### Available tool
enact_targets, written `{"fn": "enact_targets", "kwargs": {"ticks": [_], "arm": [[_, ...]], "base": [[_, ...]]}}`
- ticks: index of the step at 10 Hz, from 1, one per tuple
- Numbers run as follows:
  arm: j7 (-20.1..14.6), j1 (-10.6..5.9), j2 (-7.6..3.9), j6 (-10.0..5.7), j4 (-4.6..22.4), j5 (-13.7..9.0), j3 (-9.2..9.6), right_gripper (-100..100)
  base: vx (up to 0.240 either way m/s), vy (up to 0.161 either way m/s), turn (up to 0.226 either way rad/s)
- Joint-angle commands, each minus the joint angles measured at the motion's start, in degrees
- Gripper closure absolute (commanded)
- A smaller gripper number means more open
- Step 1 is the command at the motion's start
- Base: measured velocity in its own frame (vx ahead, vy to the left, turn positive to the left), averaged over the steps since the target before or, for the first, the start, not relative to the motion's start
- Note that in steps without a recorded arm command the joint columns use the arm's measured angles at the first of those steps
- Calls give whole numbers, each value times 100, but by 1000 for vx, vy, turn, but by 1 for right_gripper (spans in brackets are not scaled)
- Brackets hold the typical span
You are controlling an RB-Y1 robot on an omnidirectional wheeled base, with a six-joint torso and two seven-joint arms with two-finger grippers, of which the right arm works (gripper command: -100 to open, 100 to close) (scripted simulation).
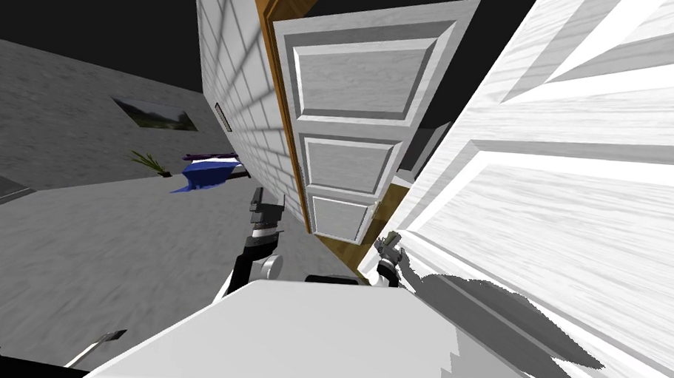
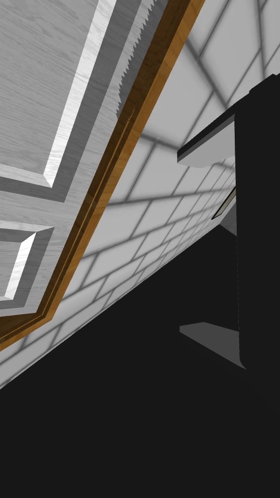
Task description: Push the door open
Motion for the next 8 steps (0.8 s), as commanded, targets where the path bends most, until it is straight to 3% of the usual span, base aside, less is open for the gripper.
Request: {"fn": "enact_targets", "kwargs": {"ticks": [1,8], "arm": [[44,178,-112,-54,-82,-72,-193,100],[39,190,-124,-49,-81,-70,-273,100]], "base": [[2,2,22],[4,-6,7]]}}
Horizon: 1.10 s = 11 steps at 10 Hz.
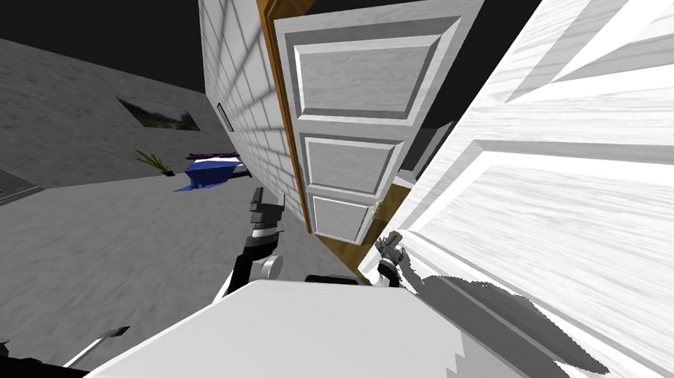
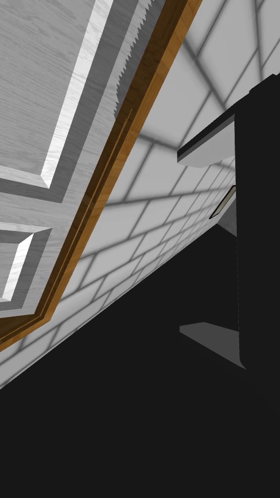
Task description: Push the door open
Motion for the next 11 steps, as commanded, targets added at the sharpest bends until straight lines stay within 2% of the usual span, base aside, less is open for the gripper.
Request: {"fn": "enact_targets", "kwargs": {"ticks": [1,6,7,8,11], "arm": [[105,286,-88,6,-230,-76,-185,100],[105,294,-88,6,-230,-76,-185,100],[206,259,-16,58,-362,-133,-185,100],[214,261,-26,42,-352,-149,-211,100],[214,261,-26,42,-352,-149,-211,100]], "base": [[0,0,0],[-1,1,0],[14,-58,203],[23,-98,155],[9,-21,-1]]}}
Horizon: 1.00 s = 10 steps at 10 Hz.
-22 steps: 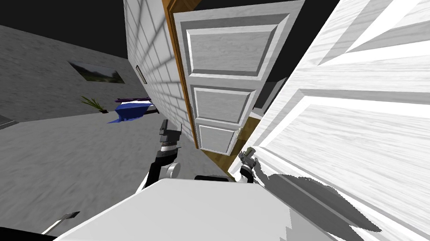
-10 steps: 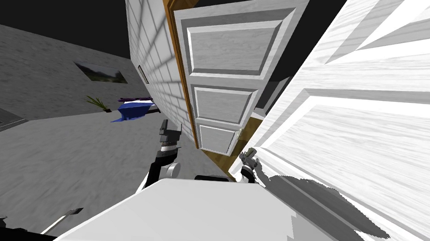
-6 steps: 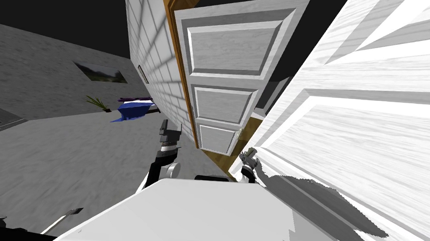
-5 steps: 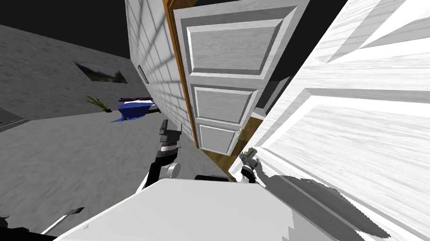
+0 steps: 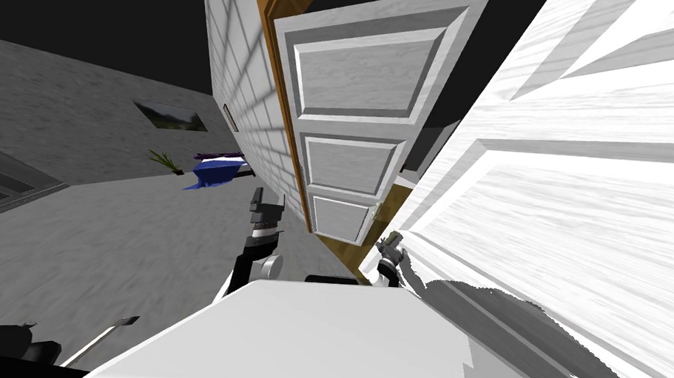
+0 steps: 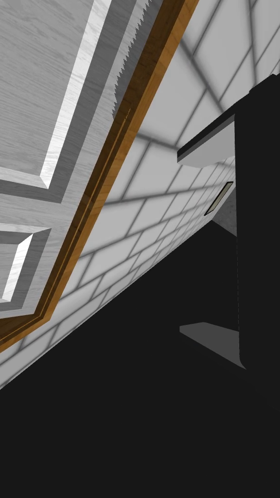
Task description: Push the door open
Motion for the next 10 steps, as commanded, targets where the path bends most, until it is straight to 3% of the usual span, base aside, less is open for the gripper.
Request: {"fn": "enact_targets", "kwargs": {"ticks": [1,8,10], "arm": [[118,221,-111,73,-226,-61,-160,100],[127,223,-121,57,-313,-78,-186,100],[127,223,-121,57,-216,-78,-186,100]], "base": [[-11,19,38],[1,-5,-1],[2,4,5]]}}
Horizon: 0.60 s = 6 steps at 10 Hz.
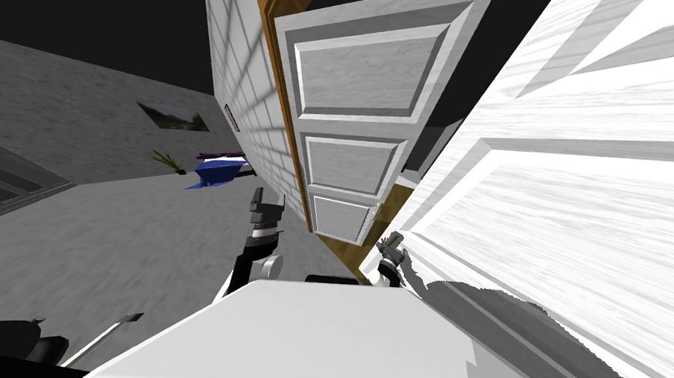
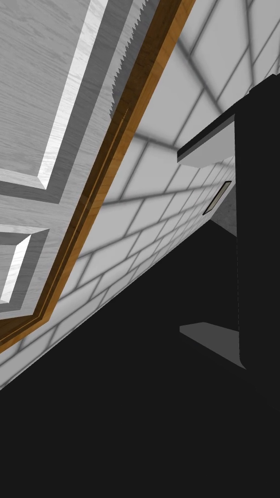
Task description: Push the door open
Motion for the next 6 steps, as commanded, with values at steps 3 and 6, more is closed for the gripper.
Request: {"fn": "enact_targets", "kwargs": {"ticks": [3,6], "arm": [[66,106,-144,-54,10,-67,-188,100],[66,106,-144,-54,10,-67,-188,100]], "base": [[-4,-10,11],[3,-4,3]]}}
